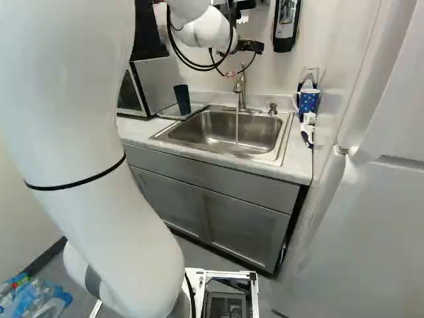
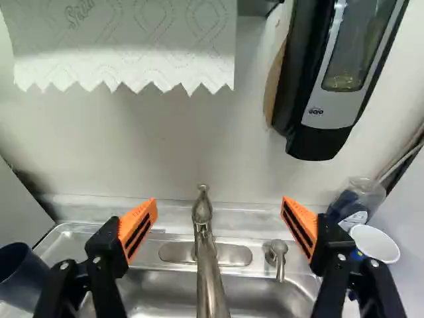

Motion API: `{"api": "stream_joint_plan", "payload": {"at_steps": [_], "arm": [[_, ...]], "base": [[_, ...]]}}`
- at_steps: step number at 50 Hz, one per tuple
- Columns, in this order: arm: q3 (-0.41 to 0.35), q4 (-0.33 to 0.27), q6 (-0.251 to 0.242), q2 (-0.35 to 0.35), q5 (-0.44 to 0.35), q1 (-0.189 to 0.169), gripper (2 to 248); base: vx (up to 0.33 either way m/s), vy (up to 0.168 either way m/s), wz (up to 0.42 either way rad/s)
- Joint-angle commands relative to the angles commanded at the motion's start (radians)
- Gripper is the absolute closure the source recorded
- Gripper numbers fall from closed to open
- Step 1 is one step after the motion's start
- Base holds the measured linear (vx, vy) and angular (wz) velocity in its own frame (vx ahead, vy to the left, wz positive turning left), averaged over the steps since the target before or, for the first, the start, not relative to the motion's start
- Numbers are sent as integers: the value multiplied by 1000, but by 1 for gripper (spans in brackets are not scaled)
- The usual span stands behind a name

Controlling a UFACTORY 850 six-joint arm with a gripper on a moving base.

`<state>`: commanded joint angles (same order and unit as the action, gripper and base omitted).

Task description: Rinse the cup and place it in the tray

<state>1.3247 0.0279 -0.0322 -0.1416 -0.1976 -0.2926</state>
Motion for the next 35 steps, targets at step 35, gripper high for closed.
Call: {"api": "stream_joint_plan", "payload": {"at_steps": [35], "arm": [[148, 0, 0, -134, -49, 34, 3]], "base": [[0, 0, 0]]}}
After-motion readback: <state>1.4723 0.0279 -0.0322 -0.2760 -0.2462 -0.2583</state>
